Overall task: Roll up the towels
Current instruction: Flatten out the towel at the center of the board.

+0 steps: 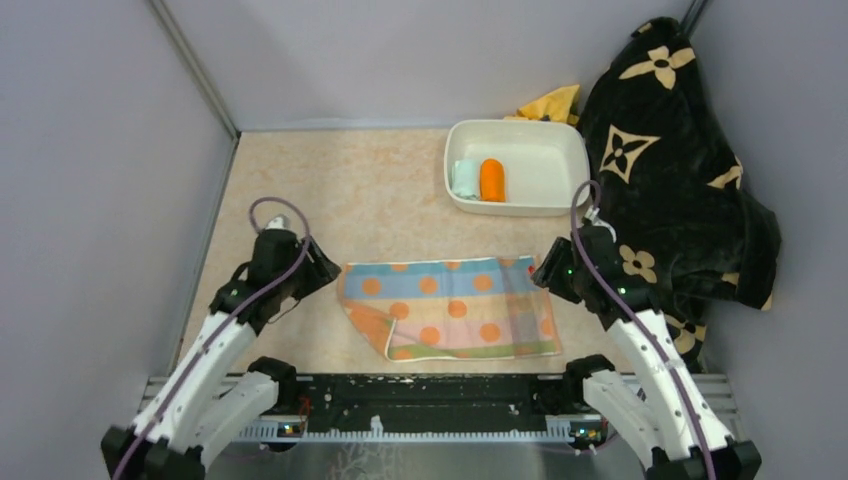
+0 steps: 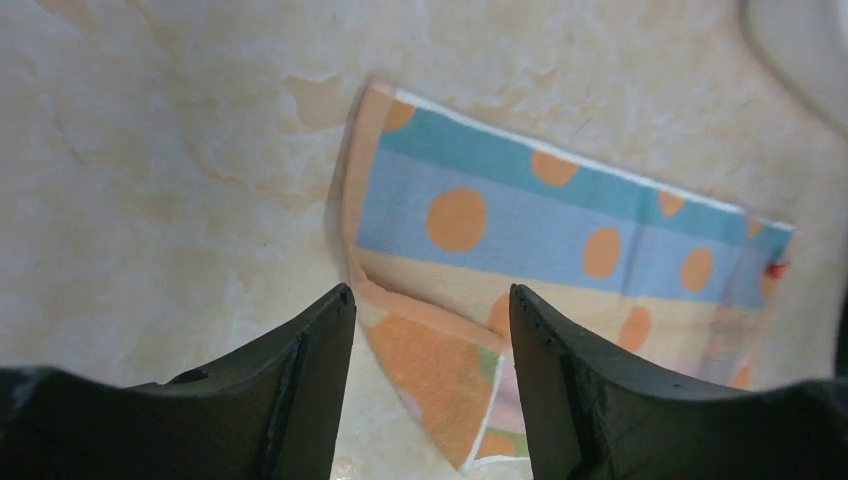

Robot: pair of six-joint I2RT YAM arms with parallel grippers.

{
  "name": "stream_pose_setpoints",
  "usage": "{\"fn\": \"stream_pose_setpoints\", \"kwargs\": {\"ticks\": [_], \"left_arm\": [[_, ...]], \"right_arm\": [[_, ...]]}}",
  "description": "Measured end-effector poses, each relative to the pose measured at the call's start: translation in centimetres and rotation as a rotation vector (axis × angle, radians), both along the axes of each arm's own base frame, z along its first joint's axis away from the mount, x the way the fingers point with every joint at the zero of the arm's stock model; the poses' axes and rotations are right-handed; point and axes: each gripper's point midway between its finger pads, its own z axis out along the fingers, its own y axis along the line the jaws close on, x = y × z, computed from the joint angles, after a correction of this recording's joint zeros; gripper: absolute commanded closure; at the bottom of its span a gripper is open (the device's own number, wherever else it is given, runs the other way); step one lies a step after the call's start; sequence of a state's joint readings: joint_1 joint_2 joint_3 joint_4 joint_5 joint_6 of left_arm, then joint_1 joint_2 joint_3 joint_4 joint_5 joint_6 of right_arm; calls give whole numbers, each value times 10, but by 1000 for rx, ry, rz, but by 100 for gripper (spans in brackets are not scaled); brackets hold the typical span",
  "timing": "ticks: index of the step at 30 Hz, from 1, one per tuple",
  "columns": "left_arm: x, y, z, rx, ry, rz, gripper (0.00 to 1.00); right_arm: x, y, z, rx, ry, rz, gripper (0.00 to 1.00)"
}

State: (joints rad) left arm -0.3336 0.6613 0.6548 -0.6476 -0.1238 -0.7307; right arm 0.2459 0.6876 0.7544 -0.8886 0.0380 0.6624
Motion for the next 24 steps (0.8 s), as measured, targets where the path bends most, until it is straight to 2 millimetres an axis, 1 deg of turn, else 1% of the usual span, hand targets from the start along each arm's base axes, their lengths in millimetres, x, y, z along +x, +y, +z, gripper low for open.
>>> {"fn": "stream_pose_setpoints", "kwargs": {"ticks": [2, 3, 5, 7, 9, 13, 18, 21, 24], "left_arm": [[11, -10, -30, 46, 123, -59, 36], [14, -13, -44, 67, 179, -82, 37], [16, -18, -66, 99, 271, -127, 37], [17, -24, -83, 117, 348, -176, 36], [19, -33, -95, 108, 394, -230, 35], [22, -44, -110, 88, 435, -286, 35], [27, -47, -133, 101, 496, -305, 34], [49, -50, -133, 104, 496, -303, 34], [77, -56, -132, 105, 483, -299, 34]], "right_arm": [[15, 4, -13, -20, 36, 19, 55], [21, 5, -21, -32, 53, 30, 55], [30, 8, -36, -49, 84, 56, 56], [36, 13, -48, -49, 101, 92, 56], [40, 20, -60, -39, 114, 133, 56], [49, 32, -81, -14, 141, 196, 56], [51, 32, -113, -29, 200, 204, 55], [56, 27, -129, -64, 231, 186, 55], [73, 23, -129, -75, 197, 158, 54]]}}
